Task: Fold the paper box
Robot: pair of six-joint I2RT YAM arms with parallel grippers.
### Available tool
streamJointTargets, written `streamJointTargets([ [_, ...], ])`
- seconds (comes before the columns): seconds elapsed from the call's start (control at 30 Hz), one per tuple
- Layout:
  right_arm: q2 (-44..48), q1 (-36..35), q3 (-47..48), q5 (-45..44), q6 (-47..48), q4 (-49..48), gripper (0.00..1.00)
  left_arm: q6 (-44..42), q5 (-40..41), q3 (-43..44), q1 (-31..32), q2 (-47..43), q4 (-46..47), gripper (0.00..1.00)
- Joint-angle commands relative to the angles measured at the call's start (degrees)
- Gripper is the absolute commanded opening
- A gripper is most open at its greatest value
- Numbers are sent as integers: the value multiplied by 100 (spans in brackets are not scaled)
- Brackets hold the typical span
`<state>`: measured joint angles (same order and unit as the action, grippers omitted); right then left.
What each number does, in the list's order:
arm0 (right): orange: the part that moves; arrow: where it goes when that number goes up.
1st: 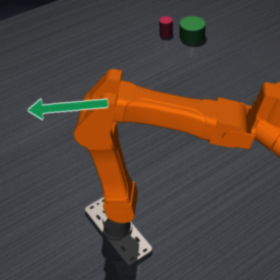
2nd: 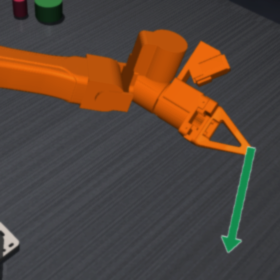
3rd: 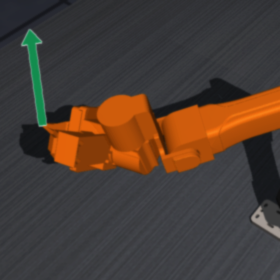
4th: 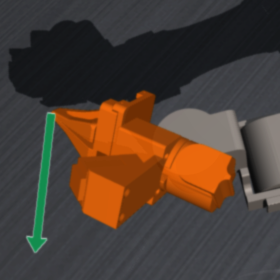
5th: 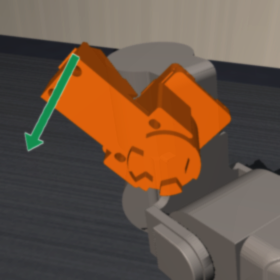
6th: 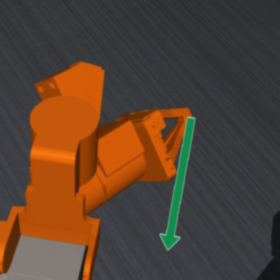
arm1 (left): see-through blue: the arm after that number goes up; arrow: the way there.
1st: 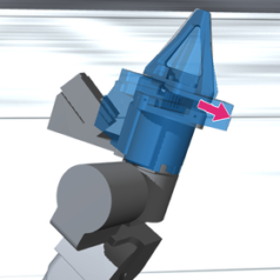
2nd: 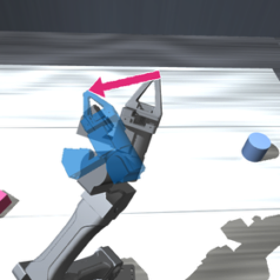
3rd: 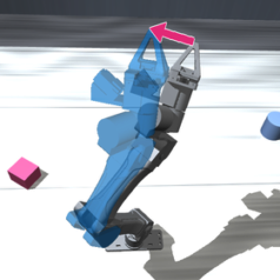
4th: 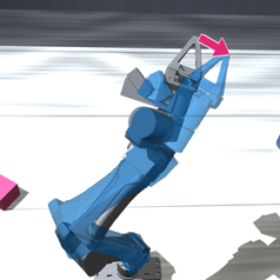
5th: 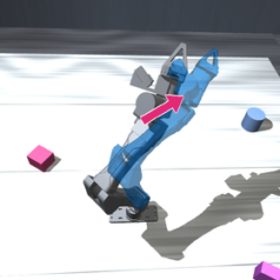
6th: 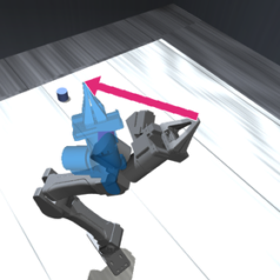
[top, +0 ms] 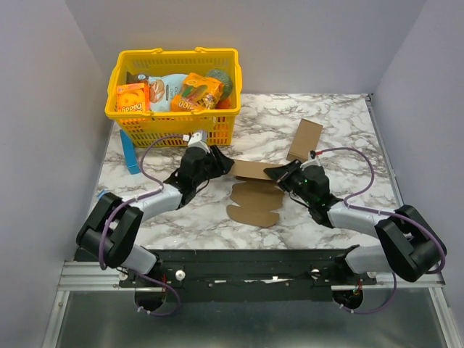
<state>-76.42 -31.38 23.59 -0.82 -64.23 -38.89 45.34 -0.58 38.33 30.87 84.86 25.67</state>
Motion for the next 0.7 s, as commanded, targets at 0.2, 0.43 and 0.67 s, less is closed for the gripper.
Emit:
streamJointTargets([
  [0.2,128,35,5,-296,174,426,16,-114,331,140,367,-1007,-510,55],
  [0.43,119,35,48,-366,-19,453,16,106,-337,676,402,-401,-967,53],
  [0.67,-83,210,294,-244,-388,558,17,238,-390,878,411,-40,-854,53],
])
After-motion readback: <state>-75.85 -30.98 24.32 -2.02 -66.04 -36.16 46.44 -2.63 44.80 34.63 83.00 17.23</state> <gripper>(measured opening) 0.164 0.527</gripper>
